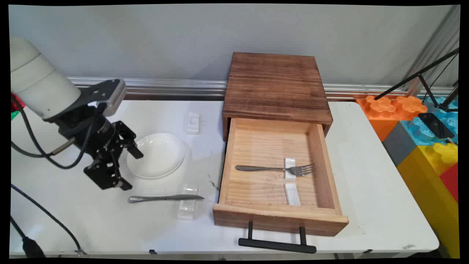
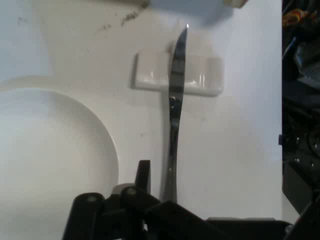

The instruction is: Pick up the knife from the right of the white plate

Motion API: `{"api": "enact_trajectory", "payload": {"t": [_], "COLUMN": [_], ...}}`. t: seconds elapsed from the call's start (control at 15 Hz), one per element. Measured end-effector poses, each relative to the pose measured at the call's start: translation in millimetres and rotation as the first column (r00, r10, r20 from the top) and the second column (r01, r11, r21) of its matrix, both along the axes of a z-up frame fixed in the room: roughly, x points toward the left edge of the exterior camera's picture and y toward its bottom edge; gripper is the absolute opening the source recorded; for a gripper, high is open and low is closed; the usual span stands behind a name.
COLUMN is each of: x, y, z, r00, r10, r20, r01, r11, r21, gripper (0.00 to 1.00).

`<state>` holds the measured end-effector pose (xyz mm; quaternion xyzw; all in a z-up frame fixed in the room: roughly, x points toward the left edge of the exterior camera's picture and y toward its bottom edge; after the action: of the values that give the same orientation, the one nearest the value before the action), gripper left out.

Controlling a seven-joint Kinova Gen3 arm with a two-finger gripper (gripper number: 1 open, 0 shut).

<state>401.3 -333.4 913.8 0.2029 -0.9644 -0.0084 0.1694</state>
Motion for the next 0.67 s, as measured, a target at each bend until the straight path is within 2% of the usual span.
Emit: {"api": "enact_trajectory", "payload": {"t": [0.67], "x": [3], "y": [6], "z": [-55], "r00": [0.999], "r10": [-0.036], "r20": [0.012], "r01": [0.036], "r11": [0.999], "r21": [-0.026], "gripper": [1.00]}}
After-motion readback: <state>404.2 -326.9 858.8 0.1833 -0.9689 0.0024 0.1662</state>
